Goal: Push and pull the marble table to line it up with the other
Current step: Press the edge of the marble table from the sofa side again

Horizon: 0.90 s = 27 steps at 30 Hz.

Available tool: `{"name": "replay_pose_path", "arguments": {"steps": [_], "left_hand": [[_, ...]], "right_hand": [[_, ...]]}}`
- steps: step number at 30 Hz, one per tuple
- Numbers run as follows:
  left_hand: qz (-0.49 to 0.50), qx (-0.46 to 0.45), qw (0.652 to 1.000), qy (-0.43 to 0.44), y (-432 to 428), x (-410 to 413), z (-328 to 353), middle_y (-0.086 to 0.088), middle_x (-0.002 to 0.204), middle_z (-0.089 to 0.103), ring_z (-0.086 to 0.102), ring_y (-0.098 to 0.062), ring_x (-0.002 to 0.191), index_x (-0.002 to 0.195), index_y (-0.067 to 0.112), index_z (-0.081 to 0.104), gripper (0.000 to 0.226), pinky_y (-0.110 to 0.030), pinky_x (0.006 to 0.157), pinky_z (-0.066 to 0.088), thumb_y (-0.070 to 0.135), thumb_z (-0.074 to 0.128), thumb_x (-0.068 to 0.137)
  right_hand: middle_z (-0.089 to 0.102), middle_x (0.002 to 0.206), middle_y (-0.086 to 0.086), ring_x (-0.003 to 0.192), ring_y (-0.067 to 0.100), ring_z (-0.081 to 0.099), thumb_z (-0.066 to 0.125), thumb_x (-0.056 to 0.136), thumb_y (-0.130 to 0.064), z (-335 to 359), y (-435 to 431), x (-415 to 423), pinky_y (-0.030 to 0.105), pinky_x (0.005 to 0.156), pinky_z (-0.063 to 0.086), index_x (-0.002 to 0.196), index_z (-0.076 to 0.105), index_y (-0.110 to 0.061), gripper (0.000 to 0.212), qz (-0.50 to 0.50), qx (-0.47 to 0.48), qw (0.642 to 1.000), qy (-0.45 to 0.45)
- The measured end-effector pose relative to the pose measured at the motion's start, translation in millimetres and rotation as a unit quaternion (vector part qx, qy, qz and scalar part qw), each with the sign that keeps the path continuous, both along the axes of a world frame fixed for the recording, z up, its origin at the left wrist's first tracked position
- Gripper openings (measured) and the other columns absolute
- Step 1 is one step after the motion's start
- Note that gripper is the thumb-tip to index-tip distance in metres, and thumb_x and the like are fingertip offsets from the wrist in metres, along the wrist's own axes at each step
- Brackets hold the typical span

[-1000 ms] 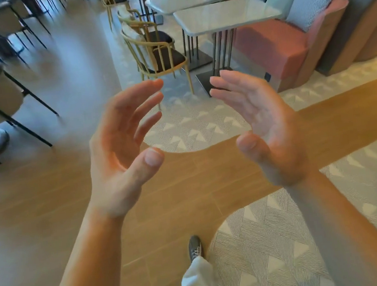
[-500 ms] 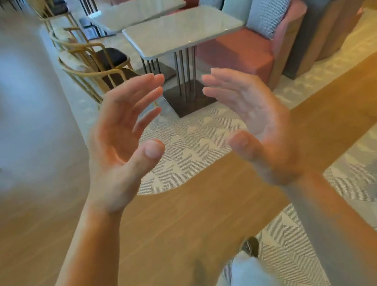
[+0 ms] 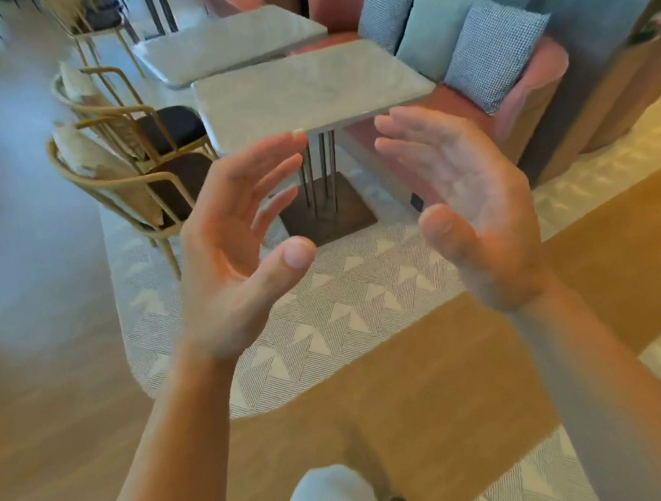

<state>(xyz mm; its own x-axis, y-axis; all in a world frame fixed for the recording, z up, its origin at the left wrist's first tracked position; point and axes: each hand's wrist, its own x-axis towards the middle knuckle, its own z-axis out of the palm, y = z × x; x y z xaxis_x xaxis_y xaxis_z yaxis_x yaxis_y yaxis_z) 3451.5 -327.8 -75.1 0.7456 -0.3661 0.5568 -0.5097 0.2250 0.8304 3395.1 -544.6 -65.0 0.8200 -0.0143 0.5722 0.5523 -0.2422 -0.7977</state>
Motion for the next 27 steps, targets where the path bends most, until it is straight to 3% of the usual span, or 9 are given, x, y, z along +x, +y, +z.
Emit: {"name": "replay_pose_path", "arguments": {"steps": [7, 13, 24, 27], "left_hand": [[0.031, 0.003, 0.999, 0.015, -89.1, 128.2, -23.4, 0.0, 0.149, 0.064, 0.06, -0.03, 0.147, 0.144, 0.025, 0.054, 0.079, -0.053, 0.121, 0.049, 0.075, 0.075, 0.086], [0.033, -0.021, 0.999, 0.036, -177.1, 261.8, -44.0, 0.007, 0.147, 0.068, 0.062, -0.028, 0.146, 0.144, 0.025, 0.053, 0.078, -0.047, 0.119, 0.049, 0.071, 0.077, 0.087], [0.049, 0.035, 0.996, 0.071, -298.6, 426.2, -69.1, 0.006, 0.149, 0.068, 0.062, -0.025, 0.146, 0.144, 0.026, 0.054, 0.079, -0.045, 0.12, 0.05, 0.071, 0.079, 0.085], [0.08, 0.073, 0.991, 0.077, -319.3, 451.0, -78.2, 0.003, 0.152, 0.065, 0.062, -0.023, 0.146, 0.146, 0.029, 0.052, 0.082, -0.043, 0.12, 0.051, 0.074, 0.079, 0.083]], "right_hand": [[0.057, 0.155, -0.004, 0.149, 0.023, 0.055, 0.063, 0.089, -0.078, -29.0, -99.2, 141.3, 0.047, 0.125, 0.042, 0.15, 0.051, -0.021, 0.085, 0.021, -0.002, 1.0, 0.002], [0.054, 0.16, 0.005, 0.153, 0.022, 0.05, 0.062, 0.09, -0.078, -37.4, -187.8, 266.7, 0.033, 0.124, 0.04, 0.154, 0.049, -0.016, 0.09, 0.02, -0.026, 0.999, 0.034], [0.054, 0.16, 0.003, 0.152, 0.018, 0.051, 0.06, 0.089, -0.08, -68.3, -318.6, 437.2, 0.035, 0.125, 0.04, 0.153, 0.049, -0.019, 0.089, 0.016, -0.029, 0.997, 0.073], [0.054, 0.159, 0.006, 0.153, 0.02, 0.05, 0.061, 0.09, -0.079, -83.3, -344.9, 475.9, 0.041, 0.126, 0.04, 0.15, 0.05, -0.022, 0.084, 0.025, -0.033, 0.996, 0.073]]}}
